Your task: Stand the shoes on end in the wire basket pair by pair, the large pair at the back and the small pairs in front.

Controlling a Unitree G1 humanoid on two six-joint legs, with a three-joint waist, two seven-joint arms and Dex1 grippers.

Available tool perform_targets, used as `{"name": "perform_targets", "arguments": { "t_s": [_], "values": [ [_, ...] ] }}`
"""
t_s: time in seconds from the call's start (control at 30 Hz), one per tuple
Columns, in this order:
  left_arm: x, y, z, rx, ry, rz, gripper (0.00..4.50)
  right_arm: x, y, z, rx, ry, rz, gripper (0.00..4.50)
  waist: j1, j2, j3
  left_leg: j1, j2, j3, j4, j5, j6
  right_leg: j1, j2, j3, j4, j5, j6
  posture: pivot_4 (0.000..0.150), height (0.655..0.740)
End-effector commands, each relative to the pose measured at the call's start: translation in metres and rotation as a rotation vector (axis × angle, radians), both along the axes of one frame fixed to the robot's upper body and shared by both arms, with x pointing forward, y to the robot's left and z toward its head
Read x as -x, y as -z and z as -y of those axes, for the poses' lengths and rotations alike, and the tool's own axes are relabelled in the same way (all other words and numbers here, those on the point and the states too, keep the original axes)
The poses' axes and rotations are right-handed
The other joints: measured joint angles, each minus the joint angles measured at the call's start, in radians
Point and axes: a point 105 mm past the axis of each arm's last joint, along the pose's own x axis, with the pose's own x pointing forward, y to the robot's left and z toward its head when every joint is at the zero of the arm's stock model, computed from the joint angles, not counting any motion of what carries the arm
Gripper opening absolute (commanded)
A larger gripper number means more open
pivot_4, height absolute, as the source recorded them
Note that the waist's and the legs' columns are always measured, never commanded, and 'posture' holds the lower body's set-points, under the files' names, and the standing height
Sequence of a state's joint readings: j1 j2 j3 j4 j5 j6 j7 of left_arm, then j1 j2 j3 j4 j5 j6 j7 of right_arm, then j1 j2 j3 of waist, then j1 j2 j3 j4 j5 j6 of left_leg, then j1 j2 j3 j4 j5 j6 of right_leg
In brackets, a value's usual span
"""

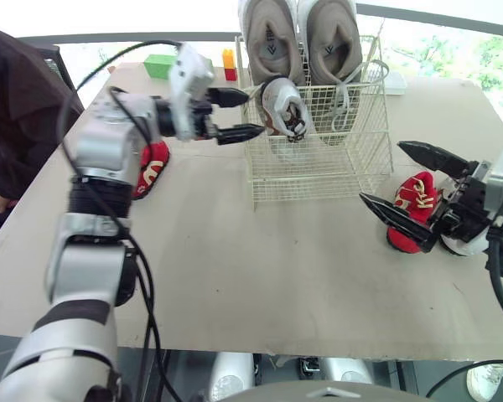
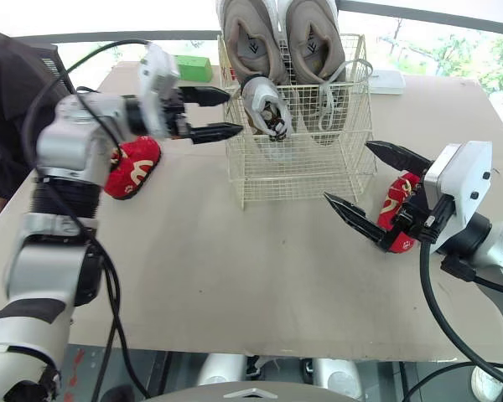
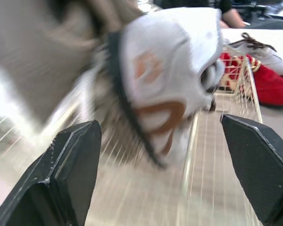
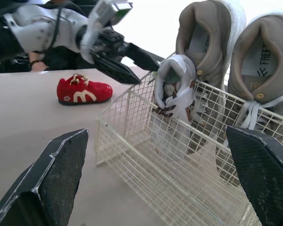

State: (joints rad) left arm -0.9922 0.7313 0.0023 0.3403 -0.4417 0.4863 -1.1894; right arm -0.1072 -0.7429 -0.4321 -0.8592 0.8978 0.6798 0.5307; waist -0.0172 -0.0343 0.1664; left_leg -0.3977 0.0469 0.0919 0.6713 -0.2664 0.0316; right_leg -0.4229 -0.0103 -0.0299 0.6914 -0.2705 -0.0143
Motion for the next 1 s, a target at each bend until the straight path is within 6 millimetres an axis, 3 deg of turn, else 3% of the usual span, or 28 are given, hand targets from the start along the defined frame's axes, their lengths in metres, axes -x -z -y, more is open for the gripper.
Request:
{"name": "perform_targets", "arguments": {
  "t_s": [0.03,0.13,0.23,0.33,0.47,0.57,0.67,0.87,1.0],
  "values": [
    [0.038,-0.036,0.005,0.147,0.102,0.006,4.41,-0.006,-0.002,0.008,-0.007,0.039,-0.007,4.50,0.007,0.000,0.000,-0.001,0.000,0.000,0.001,0.000,0.000,0.000,0.000,0.000,-0.001,0.000,0.000,0.150,0.7400],
    [0.066,-0.041,0.022,0.286,0.186,-0.069,4.41,-0.018,0.007,0.025,-0.069,0.119,-0.083,4.50,0.012,0.000,0.000,-0.001,-0.001,-0.002,0.001,0.000,0.001,0.001,-0.002,-0.002,-0.002,0.000,0.000,0.150,0.7400],
    [0.092,-0.021,0.048,0.330,0.256,-0.157,4.41,-0.035,0.027,0.062,-0.057,0.350,-0.157,4.50,0.022,0.000,0.000,-0.001,-0.002,-0.004,0.003,-0.001,0.002,0.004,-0.004,-0.005,-0.002,0.000,0.001,0.150,0.7400],
    [0.109,0.013,0.075,0.309,0.291,-0.235,4.41,-0.031,0.042,0.102,-0.001,0.542,-0.223,4.50,0.028,0.001,-0.001,0.001,-0.003,-0.005,0.003,-0.001,0.002,0.006,-0.005,-0.005,-0.002,0.000,0.001,0.150,0.7400],
    [0.111,0.051,0.094,0.151,0.276,-0.200,4.41,-0.016,0.058,0.151,0.074,0.715,-0.411,4.50,0.032,0.001,-0.001,0.001,-0.004,-0.005,0.003,-0.001,0.002,0.007,-0.005,-0.005,-0.002,0.000,0.001,0.150,0.7400],
    [0.111,0.060,0.104,0.136,0.303,-0.181,4.41,-0.013,0.070,0.173,0.167,0.808,-0.535,4.50,0.025,0.001,-0.001,0.005,-0.005,-0.005,0.002,-0.001,0.002,0.010,-0.004,-0.004,-0.002,0.000,0.001,0.150,0.7400],
    [0.111,0.065,0.111,0.141,0.338,-0.172,4.41,-0.025,0.080,0.198,0.173,0.940,-0.649,4.50,0.020,0.001,-0.001,0.007,-0.005,-0.004,0.001,-0.001,0.002,0.011,-0.003,-0.002,-0.002,-0.002,0.004,0.150,0.7400],
    [0.110,0.068,0.114,0.150,0.356,-0.157,4.41,-0.056,0.099,0.213,0.138,0.956,-0.791,4.50,0.012,0.002,-0.001,0.006,-0.006,-0.005,0.001,-0.001,0.002,0.010,-0.003,-0.002,-0.002,-0.002,0.003,0.150,0.7400],
    [0.112,0.071,0.115,0.139,0.369,-0.151,4.41,-0.064,0.132,0.232,0.246,0.983,-0.929,4.50,0.007,0.003,-0.001,0.005,-0.006,-0.005,0.000,-0.001,0.002,0.010,-0.002,-0.001,-0.005,-0.001,0.001,0.150,0.7400]
  ]
}}
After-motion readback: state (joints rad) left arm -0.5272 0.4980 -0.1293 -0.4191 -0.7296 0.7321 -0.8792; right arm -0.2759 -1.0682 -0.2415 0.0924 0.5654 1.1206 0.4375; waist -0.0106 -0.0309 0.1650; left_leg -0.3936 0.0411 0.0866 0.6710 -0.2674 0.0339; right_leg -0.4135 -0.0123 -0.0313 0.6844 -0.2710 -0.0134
